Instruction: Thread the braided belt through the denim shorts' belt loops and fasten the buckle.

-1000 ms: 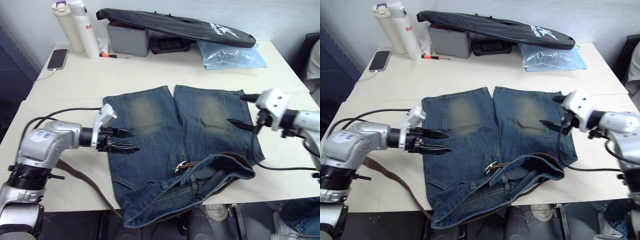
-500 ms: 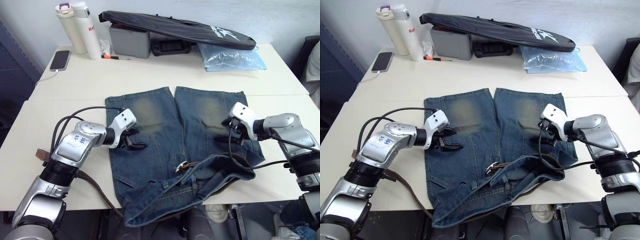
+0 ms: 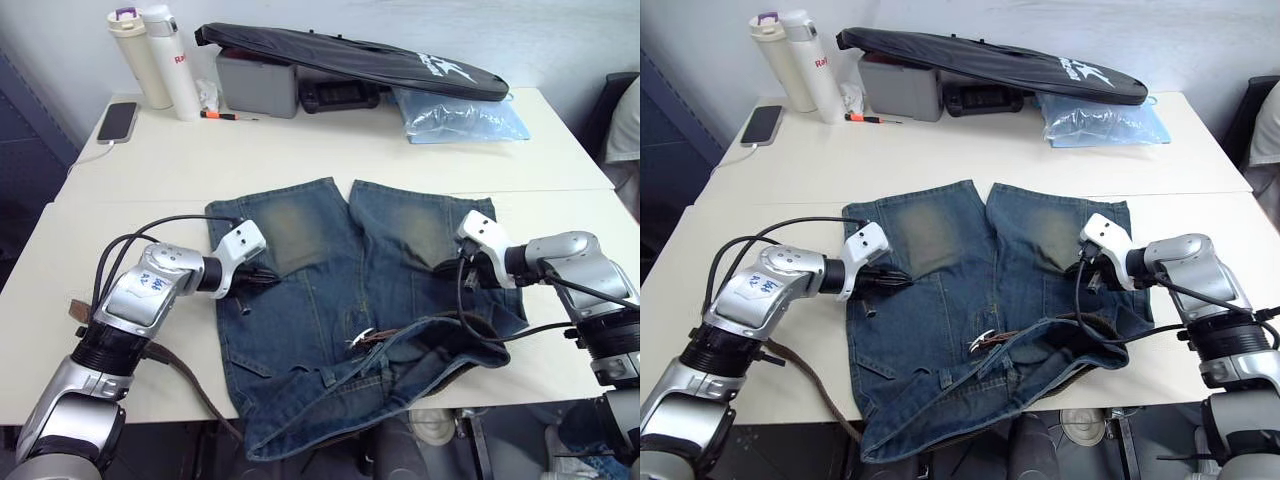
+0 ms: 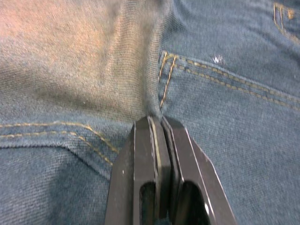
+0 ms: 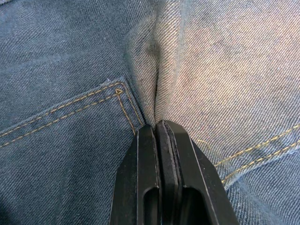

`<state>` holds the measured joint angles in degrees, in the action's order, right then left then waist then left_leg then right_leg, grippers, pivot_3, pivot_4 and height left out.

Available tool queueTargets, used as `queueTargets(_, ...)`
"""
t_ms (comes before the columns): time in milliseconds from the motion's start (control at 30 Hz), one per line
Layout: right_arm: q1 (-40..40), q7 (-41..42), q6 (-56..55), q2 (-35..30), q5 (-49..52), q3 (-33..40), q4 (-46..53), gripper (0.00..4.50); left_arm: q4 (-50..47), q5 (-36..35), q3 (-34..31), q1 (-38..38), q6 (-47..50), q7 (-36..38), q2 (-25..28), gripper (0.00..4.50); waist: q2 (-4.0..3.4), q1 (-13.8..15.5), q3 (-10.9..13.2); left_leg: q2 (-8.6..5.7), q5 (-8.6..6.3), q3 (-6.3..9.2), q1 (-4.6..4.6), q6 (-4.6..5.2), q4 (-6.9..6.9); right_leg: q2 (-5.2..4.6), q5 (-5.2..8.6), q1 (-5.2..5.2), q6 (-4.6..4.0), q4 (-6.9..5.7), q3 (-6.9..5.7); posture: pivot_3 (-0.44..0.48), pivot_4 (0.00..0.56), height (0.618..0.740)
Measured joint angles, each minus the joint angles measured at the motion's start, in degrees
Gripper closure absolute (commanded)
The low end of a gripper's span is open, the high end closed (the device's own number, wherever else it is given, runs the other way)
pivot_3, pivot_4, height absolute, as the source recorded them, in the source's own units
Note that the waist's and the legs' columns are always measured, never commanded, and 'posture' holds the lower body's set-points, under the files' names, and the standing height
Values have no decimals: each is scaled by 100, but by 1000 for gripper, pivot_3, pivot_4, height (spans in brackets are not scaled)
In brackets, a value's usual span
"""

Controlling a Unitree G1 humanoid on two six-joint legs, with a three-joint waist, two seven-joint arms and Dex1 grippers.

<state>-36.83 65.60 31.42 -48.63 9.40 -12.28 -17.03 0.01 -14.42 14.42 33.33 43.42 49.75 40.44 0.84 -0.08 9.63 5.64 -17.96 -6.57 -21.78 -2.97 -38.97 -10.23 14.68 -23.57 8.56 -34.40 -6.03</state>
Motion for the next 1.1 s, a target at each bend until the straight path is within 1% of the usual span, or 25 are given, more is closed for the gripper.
queueTargets(100,-7,-13,0,65,-1,29,-1,4500,194,29,-28,42,-153,-16,-71,4449,0,2,0,0,1,0,0,0,-3,0,0,0,0,-2,0,0,150,739)
queueTargets(133,-119,-90,-31,197,-25,35,-134,4500,443,59,-38,183,-302,-56,-159,4449,0,-3,0,0,1,1,1,1,-10,0,0,0,0,-1,1,0,150,739)
queueTargets(167,-576,-372,-299,535,-105,34,-427,4500,1103,335,-50,595,-636,-385,-280,4449,-20,-21,18,1,9,-1,-2,-4,-7,0,-4,-11,-6,-4,2,0,150,739)
queueTargets(200,-834,-550,-477,644,-199,37,-730,4500,1465,489,-54,801,-840,-506,-326,4449,-24,-27,20,1,10,-4,-9,-5,0,0,-5,-18,-5,-13,1,0,150,739)
queueTargets(267,-1191,-786,-838,848,-413,34,-1339,4500,2064,776,-20,1147,-1275,-603,-417,4449,-24,-26,21,-1,10,-9,-38,-5,-2,1,-8,-42,1,-7,0,0,150,739)
queueTargets(333,-1538,-956,-1268,1076,-645,-36,-2014,4500,2668,1093,128,1519,-1706,-661,-499,4449,-26,-38,23,-2,12,-14,-43,-2,-2,1,-13,-45,9,1,1,0,150,739)
queueTargets(433,-1790,-1046,-1650,1215,-840,-97,-2510,4500,3102,1355,232,1808,-2025,-727,-582,4449,-27,-59,24,-2,12,-16,-45,-2,1,1,-14,-45,10,4,1,0,150,739)
queueTargets(500,-2020,-1120,-2018,1321,-977,-106,-3005,4500,3563,1517,246,2026,-2330,-759,-663,4449,-28,-73,26,-2,12,-18,-45,-2,13,1,-15,-45,13,17,1,0,150,739)
queueTargets(533,-2214,-1208,-2297,1398,-1099,-111,-3447,4500,3983,1673,252,2256,-2622,-813,-776,4449,-28,-85,29,-4,12,-19,-49,-1,20,1,-18,-46,18,27,0,0,150,739)
queueTargets(667,-2431,-1418,-2727,1525,-1288,-111,-4055,4500,4540,1891,248,2564,-3058,-850,-896,4449,-28,-153,29,-6,13,-23,-49,0,42,0,-21,-45,23,46,-1,0,150,739)
queueTargets(767,-2472,-1645,-3023,1622,-1305,-80,-4421,4500,4839,1976,237,2638,-3264,-887,-1000,4449,-28,-187,29,-7,14,-30,-40,0,69,0,-21,-46,24,55,-6,0,150,739)
queueTargets(967,-2507,-1857,-3397,1753,-1386,9,-4741,4500,5031,2089,159,2646,-3481,-837,-1033,4449,-28,-215,29,-5,20,-34,-32,2,72,0,-21,-44,24,52,-10,0,150,739)
queueTargets(1033,-2535,-1846,-3416,1771,-1384,58,-4814,4500,5028,2088,96,2641,-3462,-745,-1032,3777,-29,-222,29,-6,20,-34,-32,2,73,0,-21,-44,24,52,-10,0,150,739)
queueTargets(1067,-2557,-1832,-3429,1774,-1384,95,-4858,4161,5018,2065,30,2624,-3455,-638,-1032,3478,-29,-224,29,-6,20,-34,-32,2,74,0,-21,-44,24,53,-10,0,150,739)
queueTargets(1100,-2565,-1822,-3443,1774,-1386,126,-4881,3788,5003,2032,-18,2591,-3454,-545,-1031,3072,-29,-223,29,-6,20,-35,-32,2,75,0,-21,-45,24,54,-10,0,150,739)
